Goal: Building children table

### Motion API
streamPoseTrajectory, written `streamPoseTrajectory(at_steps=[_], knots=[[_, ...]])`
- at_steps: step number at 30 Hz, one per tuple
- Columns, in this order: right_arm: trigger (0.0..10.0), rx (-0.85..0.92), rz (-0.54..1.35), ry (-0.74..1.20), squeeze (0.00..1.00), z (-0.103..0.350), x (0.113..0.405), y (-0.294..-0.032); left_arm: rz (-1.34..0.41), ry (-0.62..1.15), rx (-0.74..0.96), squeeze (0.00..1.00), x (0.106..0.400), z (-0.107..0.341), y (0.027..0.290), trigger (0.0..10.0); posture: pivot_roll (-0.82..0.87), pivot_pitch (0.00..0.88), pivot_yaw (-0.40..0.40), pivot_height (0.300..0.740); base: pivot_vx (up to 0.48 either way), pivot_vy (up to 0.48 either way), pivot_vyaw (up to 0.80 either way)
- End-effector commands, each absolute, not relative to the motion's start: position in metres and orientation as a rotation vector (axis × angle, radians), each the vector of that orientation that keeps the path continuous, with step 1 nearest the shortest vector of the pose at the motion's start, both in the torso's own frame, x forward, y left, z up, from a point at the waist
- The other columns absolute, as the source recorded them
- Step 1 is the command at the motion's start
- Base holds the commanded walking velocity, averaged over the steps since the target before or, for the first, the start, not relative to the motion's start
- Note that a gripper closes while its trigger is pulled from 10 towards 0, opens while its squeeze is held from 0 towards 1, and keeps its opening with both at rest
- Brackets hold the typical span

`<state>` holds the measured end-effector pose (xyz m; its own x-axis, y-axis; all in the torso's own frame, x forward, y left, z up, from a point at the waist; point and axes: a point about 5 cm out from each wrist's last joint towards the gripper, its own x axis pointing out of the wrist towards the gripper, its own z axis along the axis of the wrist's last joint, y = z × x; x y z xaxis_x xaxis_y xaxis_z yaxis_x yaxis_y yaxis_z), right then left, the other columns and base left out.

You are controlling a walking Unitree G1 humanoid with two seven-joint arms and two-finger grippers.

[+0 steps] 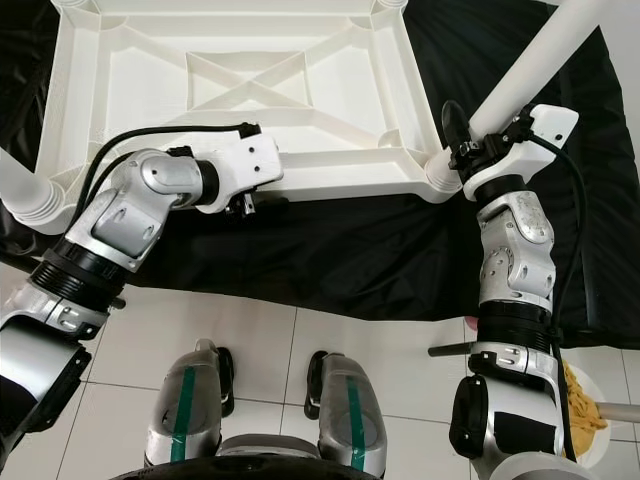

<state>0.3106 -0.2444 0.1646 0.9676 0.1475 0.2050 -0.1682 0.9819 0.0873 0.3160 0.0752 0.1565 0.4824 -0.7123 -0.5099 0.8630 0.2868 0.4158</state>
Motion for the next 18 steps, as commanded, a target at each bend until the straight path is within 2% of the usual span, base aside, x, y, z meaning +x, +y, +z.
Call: streamPoseTrajectory(at_steps=[1,2,4,5,6,7,9,12,13,14,15,16,17,18], knots=[[10.0,0.106,0.161,-0.173,0.0,0.158,0.309,-0.246,-0.998,0.163,0.688,0.85,0.319,0.177,0.082,10.0,0.08,0.077,-0.069,0.74,0.0,0.0,0.0],[10.0,0.107,0.161,-0.172,0.0,0.158,0.309,-0.246,-0.991,0.129,0.679,1.0,0.317,0.181,0.082,10.0,0.08,0.077,-0.069,0.74,0.0,0.0,0.0],[10.0,0.108,0.162,-0.172,0.0,0.158,0.309,-0.246,-0.985,0.107,0.669,1.0,0.316,0.184,0.082,10.0,0.08,0.077,-0.069,0.74,0.0,0.0,0.0],[10.0,0.106,0.162,-0.17,0.0,0.157,0.309,-0.246,-0.976,0.082,0.641,0.82,0.314,0.189,0.081,10.0,0.07,0.08,-0.068,0.74,0.0,0.0,0.0],[10.0,0.106,0.162,-0.17,0.0,0.157,0.309,-0.246,-0.976,0.082,0.641,0.82,0.314,0.189,0.081,10.0,0.07,0.08,-0.068,0.74,0.0,0.0,0.0],[10.0,0.106,0.161,-0.17,0.0,0.157,0.309,-0.246,-0.982,0.06,0.601,0.0,0.31,0.193,0.081,10.0,0.08,0.083,-0.07,0.74,0.0,0.0,0.0],[10.0,0.107,0.159,-0.168,0.0,0.157,0.309,-0.247,-1.008,0.007,0.519,0.0,0.299,0.199,0.081,10.0,0.08,0.084,-0.07,0.74,0.0,0.0,0.0],[10.0,0.107,0.156,-0.164,0.0,0.156,0.308,-0.247,-0.994,-0.035,0.497,0.0,0.292,0.2,0.081,10.0,0.08,0.088,-0.073,0.74,0.0,0.0,0.0],[10.0,0.108,0.154,-0.163,0.0,0.155,0.309,-0.248,-0.985,-0.055,0.512,0.0,0.29,0.2,0.082,4.8,0.08,0.089,-0.075,0.74,0.0,0.0,0.0],[10.0,0.108,0.154,-0.163,0.0,0.155,0.309,-0.248,-0.985,-0.055,0.512,0.0,0.29,0.2,0.082,4.8,0.08,0.089,-0.075,0.74,0.0,0.0,0.0],[10.0,0.107,0.152,-0.163,0.0,0.155,0.309,-0.248,-0.973,-0.074,0.512,0.0,0.289,0.201,0.083,6.4,0.08,0.089,-0.076,0.74,0.0,0.0,0.0],[10.0,0.108,0.151,-0.162,0.0,0.155,0.309,-0.248,-0.97,-0.092,0.5,0.0,0.287,0.202,0.083,3.4,0.08,0.089,-0.076,0.74,0.0,0.0,0.0],[10.0,0.108,0.15,-0.163,0.0,0.155,0.31,-0.248,-0.975,-0.126,0.511,0.0,0.282,0.204,0.083,7.8,0.08,0.09,-0.076,0.74,0.0,0.0,0.0],[10.0,0.108,0.15,-0.164,0.0,0.155,0.31,-0.248,-0.982,-0.147,0.516,0.0,0.279,0.205,0.083,7.8,0.08,0.09,-0.076,0.74,0.0,0.0,0.0]])
